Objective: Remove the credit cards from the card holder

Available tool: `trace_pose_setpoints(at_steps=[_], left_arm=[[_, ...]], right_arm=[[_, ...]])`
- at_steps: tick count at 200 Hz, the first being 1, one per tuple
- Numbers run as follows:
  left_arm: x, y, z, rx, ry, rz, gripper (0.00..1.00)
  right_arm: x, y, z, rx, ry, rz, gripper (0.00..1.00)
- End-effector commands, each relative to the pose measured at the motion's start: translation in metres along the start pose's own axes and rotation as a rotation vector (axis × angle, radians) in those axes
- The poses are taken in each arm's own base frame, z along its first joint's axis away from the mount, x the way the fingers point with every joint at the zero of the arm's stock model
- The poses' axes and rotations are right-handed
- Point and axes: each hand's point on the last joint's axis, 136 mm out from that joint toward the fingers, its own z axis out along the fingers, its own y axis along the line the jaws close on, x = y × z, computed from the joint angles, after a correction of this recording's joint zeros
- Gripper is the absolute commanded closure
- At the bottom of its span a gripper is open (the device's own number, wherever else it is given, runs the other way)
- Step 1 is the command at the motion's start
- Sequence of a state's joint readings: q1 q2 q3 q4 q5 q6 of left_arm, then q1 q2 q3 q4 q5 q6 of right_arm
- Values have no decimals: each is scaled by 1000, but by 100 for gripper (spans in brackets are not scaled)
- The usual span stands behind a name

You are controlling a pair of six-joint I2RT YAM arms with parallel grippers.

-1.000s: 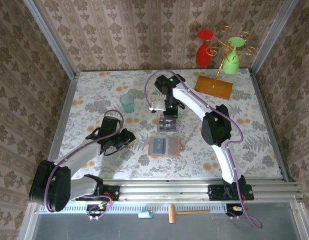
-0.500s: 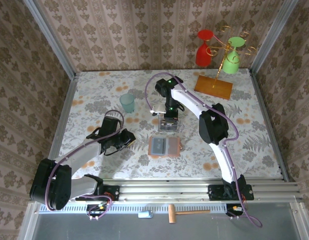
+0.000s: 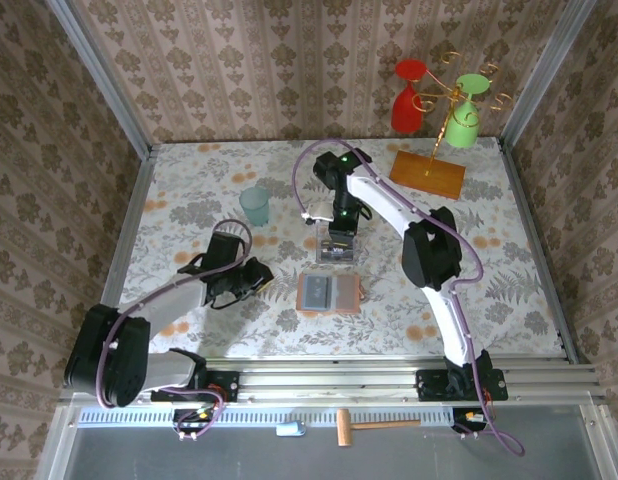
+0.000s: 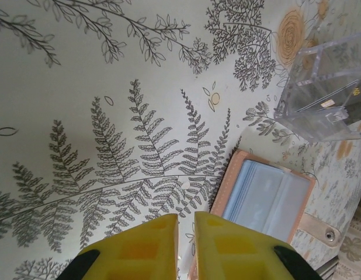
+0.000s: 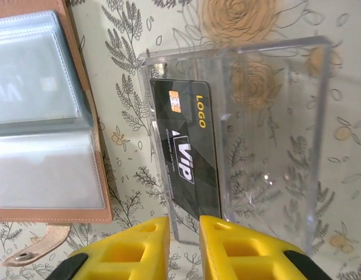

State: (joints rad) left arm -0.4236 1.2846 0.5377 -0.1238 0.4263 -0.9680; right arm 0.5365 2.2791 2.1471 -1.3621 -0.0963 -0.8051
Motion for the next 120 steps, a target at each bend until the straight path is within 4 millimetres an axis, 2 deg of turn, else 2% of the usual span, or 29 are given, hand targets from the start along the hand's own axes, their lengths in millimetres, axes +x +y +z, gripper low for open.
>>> trace_pose_setpoints(at_steps=[1,13,20,45,73,120], left_arm=[[-3,-23,4,54,9,41,84],[-5,-24,7,56,10,37,85],[4,-29,13,59,38,61,85],[10,-37,23,61,69,85,84],[16,-45,35,67,100,104,84],[28,-42,52,33,150,123,84]], right_arm=[[-3,3,-34,69,-81,64,79],[-5,5,-37,83,-113,95,79],[-7,7,-40,91,-138,120,79],[-12,17,-50,99,-238,201,80],[-13,36,-49,73,-333,298,80],[-20,65,-49,3,-483,465,80]])
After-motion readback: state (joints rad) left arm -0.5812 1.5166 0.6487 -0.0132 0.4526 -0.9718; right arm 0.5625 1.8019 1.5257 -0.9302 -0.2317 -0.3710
